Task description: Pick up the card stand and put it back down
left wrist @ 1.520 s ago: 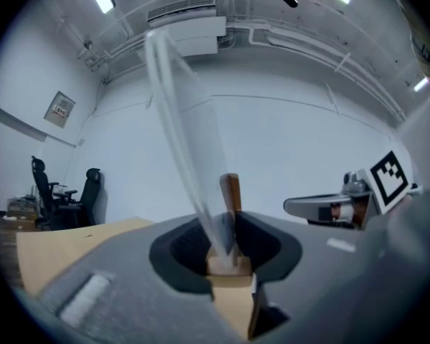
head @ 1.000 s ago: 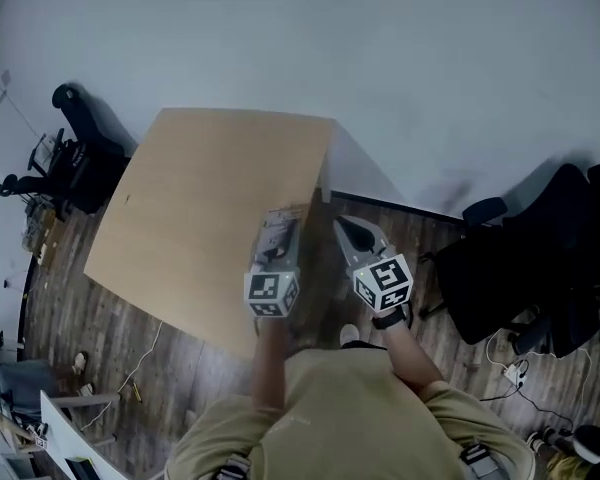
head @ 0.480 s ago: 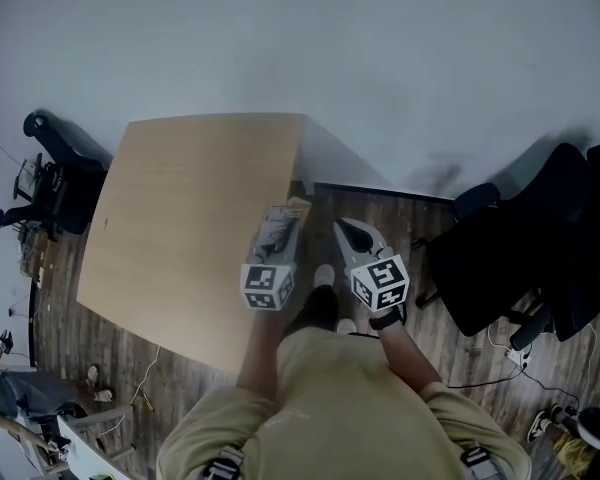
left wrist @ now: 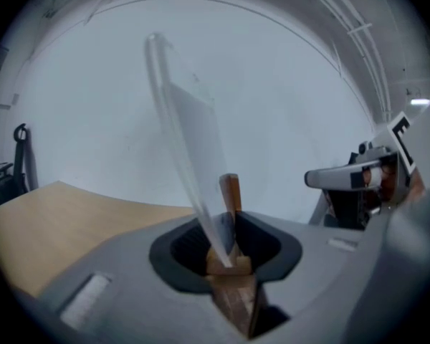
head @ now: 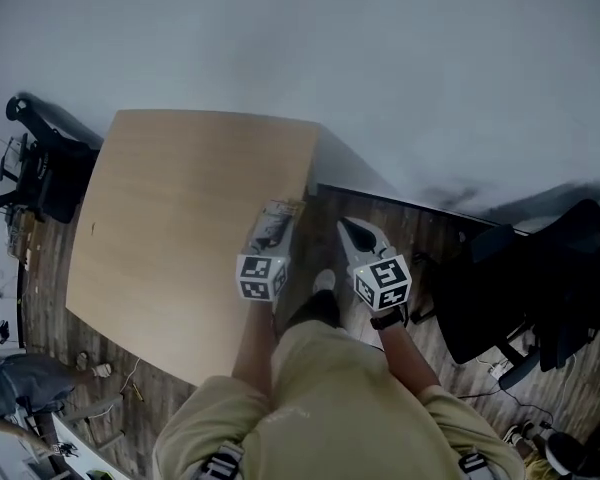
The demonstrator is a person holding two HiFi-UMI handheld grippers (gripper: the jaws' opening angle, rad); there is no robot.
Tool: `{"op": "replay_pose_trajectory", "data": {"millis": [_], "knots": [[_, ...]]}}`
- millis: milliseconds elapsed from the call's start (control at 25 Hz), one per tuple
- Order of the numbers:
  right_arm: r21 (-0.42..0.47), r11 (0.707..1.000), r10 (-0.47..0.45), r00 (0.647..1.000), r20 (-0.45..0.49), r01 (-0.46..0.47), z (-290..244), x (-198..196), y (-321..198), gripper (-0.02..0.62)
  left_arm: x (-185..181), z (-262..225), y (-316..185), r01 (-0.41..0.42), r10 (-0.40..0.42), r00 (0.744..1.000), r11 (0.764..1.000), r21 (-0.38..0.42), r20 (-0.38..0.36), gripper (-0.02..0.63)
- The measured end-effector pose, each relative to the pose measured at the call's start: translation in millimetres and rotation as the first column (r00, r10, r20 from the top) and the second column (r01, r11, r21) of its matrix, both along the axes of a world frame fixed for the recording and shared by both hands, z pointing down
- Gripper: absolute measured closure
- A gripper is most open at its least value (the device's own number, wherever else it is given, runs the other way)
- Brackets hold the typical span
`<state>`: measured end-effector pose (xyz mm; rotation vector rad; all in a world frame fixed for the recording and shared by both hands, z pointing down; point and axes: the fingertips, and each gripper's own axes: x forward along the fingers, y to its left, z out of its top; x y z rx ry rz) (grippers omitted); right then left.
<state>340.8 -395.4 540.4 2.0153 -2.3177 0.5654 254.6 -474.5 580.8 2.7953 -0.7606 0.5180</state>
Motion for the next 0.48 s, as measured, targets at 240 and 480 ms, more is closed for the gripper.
{"op": "replay_pose_trajectory", "data": {"millis": [240,480], "knots": [[-0.081,0.997,-0.001,1.000,0.011,0.002,44,31,-96,0.592,24,42,-111,-0.018,0.019,0.999,1.000,-0.022,0.026,0.508],[-0.153,0.987,-0.048,0.998,0.028,0.051,92,35,-157,0.592,48,95,-186,-0.137,0.143,0.986,0.988,-0.073,0.081,0.506]]}}
